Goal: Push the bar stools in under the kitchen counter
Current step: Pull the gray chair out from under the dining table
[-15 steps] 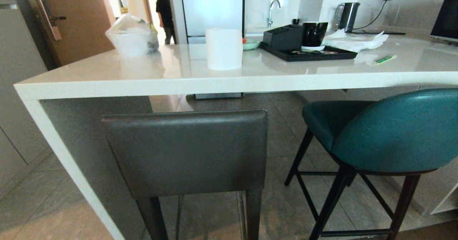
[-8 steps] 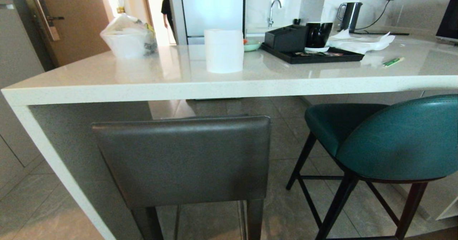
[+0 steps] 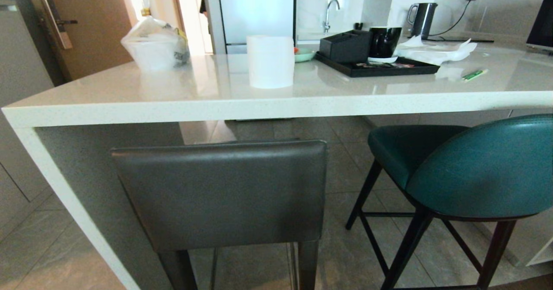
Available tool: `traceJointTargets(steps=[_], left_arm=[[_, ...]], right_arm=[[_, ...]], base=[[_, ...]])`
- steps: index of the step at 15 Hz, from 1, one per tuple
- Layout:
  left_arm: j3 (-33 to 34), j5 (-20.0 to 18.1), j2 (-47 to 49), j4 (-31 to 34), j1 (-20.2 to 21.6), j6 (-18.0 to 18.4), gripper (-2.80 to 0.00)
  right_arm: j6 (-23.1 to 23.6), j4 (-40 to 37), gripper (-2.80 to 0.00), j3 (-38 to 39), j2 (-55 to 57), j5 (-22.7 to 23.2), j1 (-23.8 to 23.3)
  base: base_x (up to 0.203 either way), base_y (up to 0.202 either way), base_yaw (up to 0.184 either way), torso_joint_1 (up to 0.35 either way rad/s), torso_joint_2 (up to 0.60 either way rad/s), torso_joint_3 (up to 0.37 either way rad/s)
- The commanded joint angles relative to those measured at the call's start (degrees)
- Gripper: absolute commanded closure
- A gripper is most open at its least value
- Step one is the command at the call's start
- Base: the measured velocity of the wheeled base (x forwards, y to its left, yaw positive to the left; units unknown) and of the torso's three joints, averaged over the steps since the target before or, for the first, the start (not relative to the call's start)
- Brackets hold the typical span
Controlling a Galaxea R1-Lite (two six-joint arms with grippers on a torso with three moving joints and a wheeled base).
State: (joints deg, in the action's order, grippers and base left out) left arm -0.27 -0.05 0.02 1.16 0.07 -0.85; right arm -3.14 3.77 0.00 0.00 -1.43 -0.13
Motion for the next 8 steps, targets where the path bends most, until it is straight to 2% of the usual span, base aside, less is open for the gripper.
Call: traceJointTargets(steps=[1, 2, 8], left_arm=[[-0.1, 0.0, -0.2, 0.1, 0.0, 0.0, 0.00], [-0.1, 0.0, -0.1, 0.2, 0.0, 0.0, -2.80], [0.0, 0.0, -0.1, -0.3, -0.1, -0.5, -2.80]], right_arm=[[0.0, 0.0, 0.00, 1.2, 0.0, 0.0, 0.0], [0.0, 0.0, -2.80, 1.3, 0.0, 0.0, 0.0], [-0.1, 0.0, -2.80, 1.3, 0.0, 0.0, 0.0]], base=[[0.000, 0.000, 0.000, 0.000, 0.00, 0.000], [0.000, 0.000, 0.000, 0.000, 0.00, 0.000], [0.000, 0.000, 0.000, 0.000, 0.00, 0.000]])
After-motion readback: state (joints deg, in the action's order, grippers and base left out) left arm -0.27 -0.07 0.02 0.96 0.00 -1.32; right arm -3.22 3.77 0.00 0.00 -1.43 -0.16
